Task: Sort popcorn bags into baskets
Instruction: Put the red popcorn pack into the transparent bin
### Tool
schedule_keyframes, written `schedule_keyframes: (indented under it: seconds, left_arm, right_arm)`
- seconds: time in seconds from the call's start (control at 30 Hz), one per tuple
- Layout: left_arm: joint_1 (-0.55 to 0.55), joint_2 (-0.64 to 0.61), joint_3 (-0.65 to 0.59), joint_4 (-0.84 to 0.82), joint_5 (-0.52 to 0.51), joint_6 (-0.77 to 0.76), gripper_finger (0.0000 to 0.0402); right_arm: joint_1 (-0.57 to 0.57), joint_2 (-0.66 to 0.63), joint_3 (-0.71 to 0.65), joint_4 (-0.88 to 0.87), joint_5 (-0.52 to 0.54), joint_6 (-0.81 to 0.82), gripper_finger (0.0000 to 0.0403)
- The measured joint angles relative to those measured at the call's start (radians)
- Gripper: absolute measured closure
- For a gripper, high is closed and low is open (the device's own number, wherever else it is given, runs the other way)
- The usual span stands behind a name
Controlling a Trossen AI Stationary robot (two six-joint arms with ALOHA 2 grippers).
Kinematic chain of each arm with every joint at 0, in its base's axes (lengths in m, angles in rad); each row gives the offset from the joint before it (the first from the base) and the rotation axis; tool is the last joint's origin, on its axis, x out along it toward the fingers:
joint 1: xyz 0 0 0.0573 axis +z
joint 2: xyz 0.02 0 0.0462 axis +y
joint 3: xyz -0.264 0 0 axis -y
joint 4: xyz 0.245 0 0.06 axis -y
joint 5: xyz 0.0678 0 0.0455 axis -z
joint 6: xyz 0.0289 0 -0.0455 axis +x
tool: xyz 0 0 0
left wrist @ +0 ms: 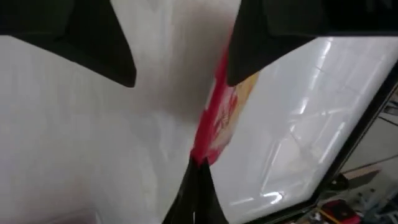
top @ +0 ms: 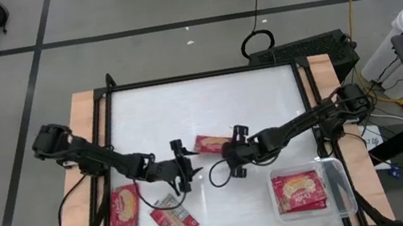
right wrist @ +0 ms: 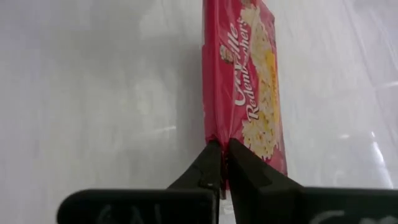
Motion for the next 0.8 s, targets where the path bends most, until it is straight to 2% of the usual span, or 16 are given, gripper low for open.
schedule_keyframes:
  seconds: [0.17, 0.33, 0.5, 0.7, 0.8]
  left_arm:
    - [-0.001, 0.102, 0.000, 0.067, -0.065, 0.031, 0.0106]
    - [0.010, 0.193, 0.000, 0.077, -0.116, 0.095, 0.0123]
    - [0.010, 0.231, 0.000, 0.096, -0.177, 0.121, 0.0193]
    - [0.000, 0.233, 0.000, 0.102, -0.209, 0.148, 0.0328]
    - [-0.013, 0.233, 0.000, 0.107, -0.212, 0.189, 0.0382]
  right_arm:
    - [0.001, -0.001, 0.000, 0.053, -0.057, -0.050, 0.0400]
    - [0.001, -0.001, 0.000, 0.067, -0.100, -0.078, 0.0401]
    - [0.001, -0.001, 0.001, 0.065, -0.129, -0.078, 0.0400]
    - [0.001, -0.001, 0.002, 0.067, -0.176, -0.068, 0.0397]
    - [0.001, -0.004, 0.002, 0.065, -0.184, 0.014, 0.0391]
